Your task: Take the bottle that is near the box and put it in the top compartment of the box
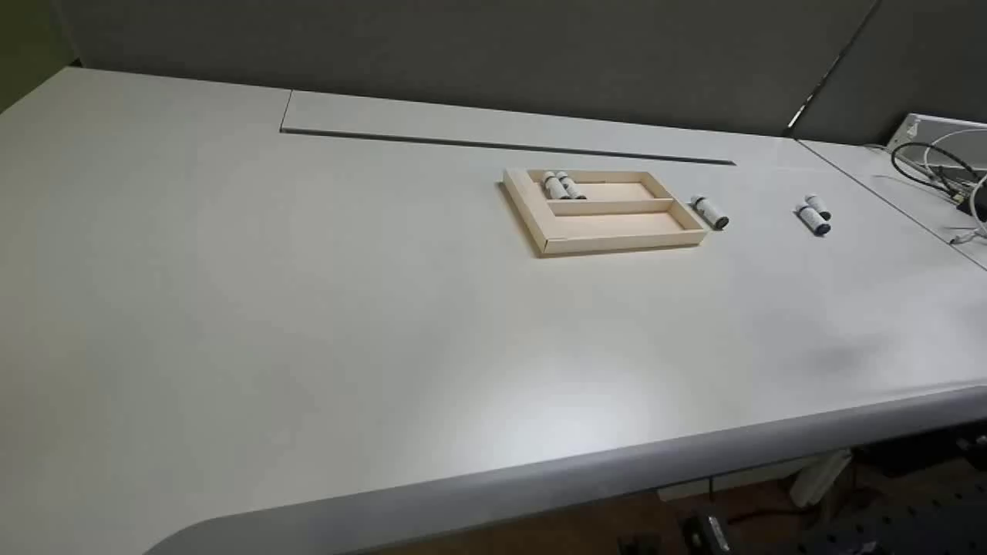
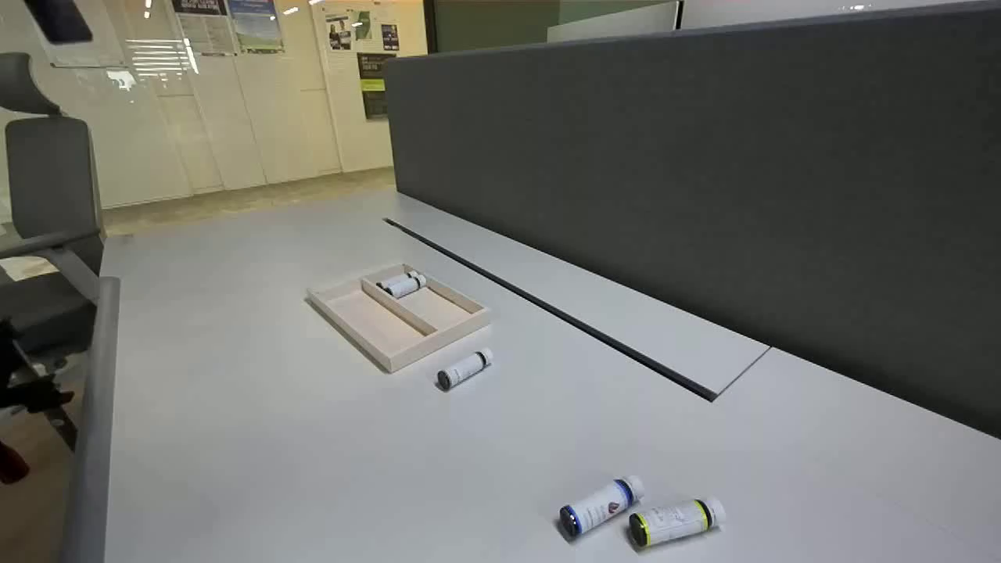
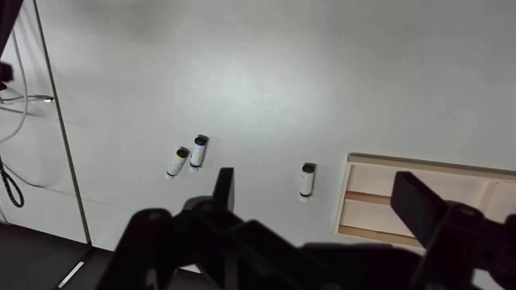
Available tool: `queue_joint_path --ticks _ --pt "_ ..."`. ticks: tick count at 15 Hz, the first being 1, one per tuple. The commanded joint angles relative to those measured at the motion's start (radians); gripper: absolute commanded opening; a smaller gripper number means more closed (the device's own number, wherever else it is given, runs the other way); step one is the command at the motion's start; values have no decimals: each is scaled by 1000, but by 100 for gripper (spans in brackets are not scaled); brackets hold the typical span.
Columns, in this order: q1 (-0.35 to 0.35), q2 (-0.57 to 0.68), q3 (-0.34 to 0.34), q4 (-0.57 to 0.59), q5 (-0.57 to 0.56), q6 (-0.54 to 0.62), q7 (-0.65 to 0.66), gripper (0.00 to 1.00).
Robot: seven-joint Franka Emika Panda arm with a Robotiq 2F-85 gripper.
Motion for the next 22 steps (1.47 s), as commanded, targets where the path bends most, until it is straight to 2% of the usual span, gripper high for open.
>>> queue_joint_path --ticks 1,8,10,13,15,17,19,22 --pt "2 0 -1 2 0 -4 1 100" --pt "2 0 -1 2 0 -4 1 100" --pt "23 59 -4 17 19 58 8 100" --pt "111 241 -20 68 105 156 -67 100" --pt "176 354 -34 104 203 209 -143 100" --pt "211 476 -24 162 283 237 -194 100" --pt "208 608 10 241 312 264 -196 100" --pt "171 803 49 415 266 266 -139 100"
